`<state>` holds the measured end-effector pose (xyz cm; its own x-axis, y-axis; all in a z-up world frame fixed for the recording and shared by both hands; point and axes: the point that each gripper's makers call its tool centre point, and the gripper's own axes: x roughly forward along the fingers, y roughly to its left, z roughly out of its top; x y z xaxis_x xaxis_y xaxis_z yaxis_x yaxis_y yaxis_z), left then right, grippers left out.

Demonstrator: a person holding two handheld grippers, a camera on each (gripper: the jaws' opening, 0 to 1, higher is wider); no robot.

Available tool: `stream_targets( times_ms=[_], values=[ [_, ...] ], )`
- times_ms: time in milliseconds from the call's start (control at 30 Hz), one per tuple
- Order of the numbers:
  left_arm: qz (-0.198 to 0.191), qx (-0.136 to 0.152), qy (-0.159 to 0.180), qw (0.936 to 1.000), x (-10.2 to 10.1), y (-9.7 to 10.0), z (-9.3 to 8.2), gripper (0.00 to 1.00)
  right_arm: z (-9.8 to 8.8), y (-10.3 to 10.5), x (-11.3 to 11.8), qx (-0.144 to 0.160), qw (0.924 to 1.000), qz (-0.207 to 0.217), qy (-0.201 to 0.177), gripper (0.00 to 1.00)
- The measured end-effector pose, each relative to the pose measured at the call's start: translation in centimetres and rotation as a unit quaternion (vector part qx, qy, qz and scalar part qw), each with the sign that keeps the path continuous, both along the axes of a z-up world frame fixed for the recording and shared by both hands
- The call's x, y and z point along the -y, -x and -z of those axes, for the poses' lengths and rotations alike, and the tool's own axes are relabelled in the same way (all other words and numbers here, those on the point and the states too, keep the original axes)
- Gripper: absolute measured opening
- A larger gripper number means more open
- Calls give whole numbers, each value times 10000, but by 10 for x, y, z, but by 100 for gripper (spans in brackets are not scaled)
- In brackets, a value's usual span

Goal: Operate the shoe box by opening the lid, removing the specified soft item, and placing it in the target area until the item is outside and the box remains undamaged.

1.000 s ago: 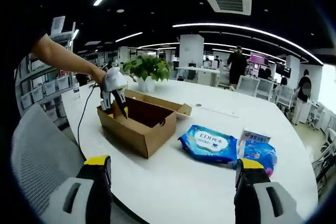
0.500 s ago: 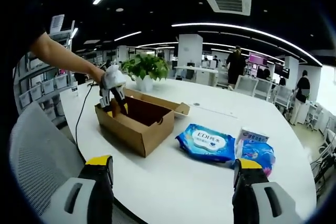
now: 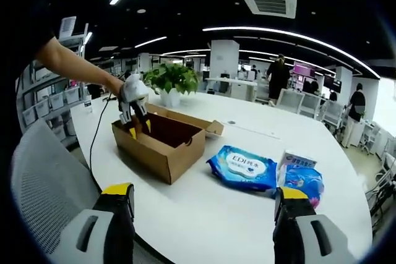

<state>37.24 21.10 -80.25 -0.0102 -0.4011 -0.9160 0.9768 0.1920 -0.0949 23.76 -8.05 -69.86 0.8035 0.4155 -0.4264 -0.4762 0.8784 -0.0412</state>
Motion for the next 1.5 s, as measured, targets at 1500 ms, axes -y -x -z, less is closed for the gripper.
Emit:
stream_targets(
  times_ms=[1500],
  values=[
    [-24, -114, -81, 9999, -1, 5, 9, 39, 1, -1, 4, -40, 9999, 90, 35, 91]
  ],
)
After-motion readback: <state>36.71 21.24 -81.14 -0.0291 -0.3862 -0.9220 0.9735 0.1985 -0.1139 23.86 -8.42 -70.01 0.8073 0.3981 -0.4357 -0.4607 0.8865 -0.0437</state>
